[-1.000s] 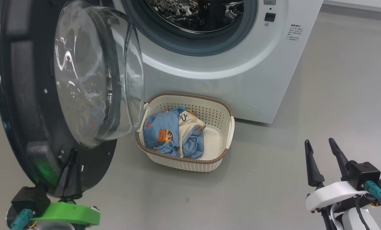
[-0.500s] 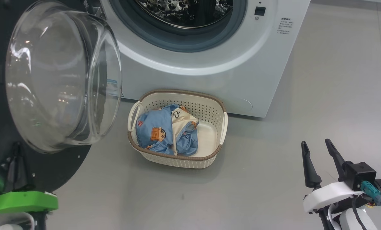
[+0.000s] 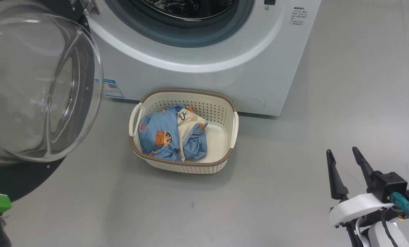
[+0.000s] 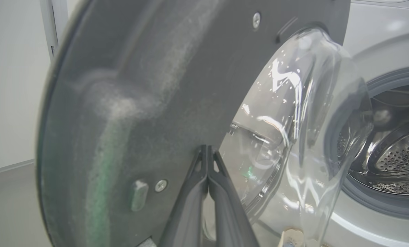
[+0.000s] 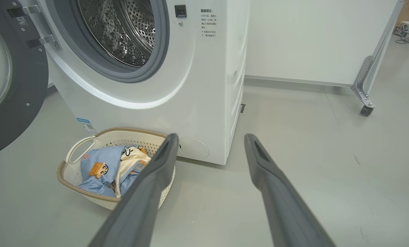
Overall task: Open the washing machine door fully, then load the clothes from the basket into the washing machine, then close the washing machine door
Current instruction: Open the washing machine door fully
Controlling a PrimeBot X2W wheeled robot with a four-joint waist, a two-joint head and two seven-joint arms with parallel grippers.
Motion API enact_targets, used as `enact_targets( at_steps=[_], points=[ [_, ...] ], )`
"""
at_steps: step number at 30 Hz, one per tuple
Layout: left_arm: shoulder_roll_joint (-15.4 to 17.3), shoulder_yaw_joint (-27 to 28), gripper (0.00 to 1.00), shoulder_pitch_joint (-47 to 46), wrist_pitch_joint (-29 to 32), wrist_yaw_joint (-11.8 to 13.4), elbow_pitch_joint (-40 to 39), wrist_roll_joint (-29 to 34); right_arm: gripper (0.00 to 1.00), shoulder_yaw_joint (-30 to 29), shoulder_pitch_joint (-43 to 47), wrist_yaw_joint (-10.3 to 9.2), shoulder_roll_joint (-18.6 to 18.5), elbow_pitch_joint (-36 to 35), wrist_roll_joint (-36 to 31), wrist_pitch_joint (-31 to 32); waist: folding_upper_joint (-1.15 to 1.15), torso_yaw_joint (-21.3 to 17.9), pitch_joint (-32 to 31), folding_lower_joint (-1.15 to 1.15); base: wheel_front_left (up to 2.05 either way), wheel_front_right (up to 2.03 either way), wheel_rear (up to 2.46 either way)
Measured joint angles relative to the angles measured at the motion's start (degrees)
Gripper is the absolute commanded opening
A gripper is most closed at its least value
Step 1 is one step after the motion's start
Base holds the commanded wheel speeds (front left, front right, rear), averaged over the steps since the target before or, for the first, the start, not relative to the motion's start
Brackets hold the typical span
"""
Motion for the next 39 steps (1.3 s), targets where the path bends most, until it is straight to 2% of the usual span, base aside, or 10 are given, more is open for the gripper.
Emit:
enact_targets(
  at_steps=[7,15,21,27,35,36,38,39],
  points=[
    [3.2,3.1,0.00,-3.5,0.0,0.5,3.5,-0.6,1.00,-0.2,-0.7,0.02,-0.7,0.0,-0.1,0.0,0.00,-0.7,1.0,0.00,0.00,0.00,0.00],
    [3.6,3.8,0.00,-5.2,0.0,0.4,5.9,0.5,1.00,-0.4,-1.1,0.42,-0.7,0.0,-0.1,0.0,0.00,-1.1,1.4,0.00,0.00,0.00,0.00],
    [3.8,3.6,0.00,-5.7,0.0,-1.4,5.6,2.2,1.00,-0.6,-1.2,0.43,-0.7,0.0,-0.1,0.0,0.00,-1.3,1.5,0.00,0.00,0.00,0.00],
    [2.3,4.0,0.00,-5.6,0.0,-2.8,3.2,4.2,1.00,-1.0,-1.2,0.43,-0.5,0.1,-0.1,0.0,0.00,-1.3,1.1,0.00,0.00,0.00,0.00],
    [-1.9,3.3,0.00,-3.3,0.0,-4.1,-3.6,7.4,1.00,-1.0,-1.2,0.47,0.0,0.4,-0.1,0.0,0.00,-1.2,-0.2,0.00,0.00,0.00,0.00],
    [-2.2,3.3,0.37,-2.7,0.0,-4.2,-4.5,8.0,1.00,-0.9,-1.2,0.47,0.1,0.4,-0.1,0.0,0.00,-1.3,-0.4,0.00,0.00,0.00,0.00],
    [-2.7,3.3,1.00,-1.8,0.0,-4.7,-6.0,8.1,1.00,-0.9,-1.2,0.47,0.2,0.4,-0.1,0.0,0.00,-1.4,-0.7,0.00,0.00,0.00,0.00],
    [-3.0,3.3,1.00,-1.5,0.0,-4.7,-6.6,8.3,1.00,-1.0,-1.2,0.47,0.2,0.4,-0.1,0.0,0.00,-1.5,-0.9,0.00,0.00,0.00,0.00]
  ],
)
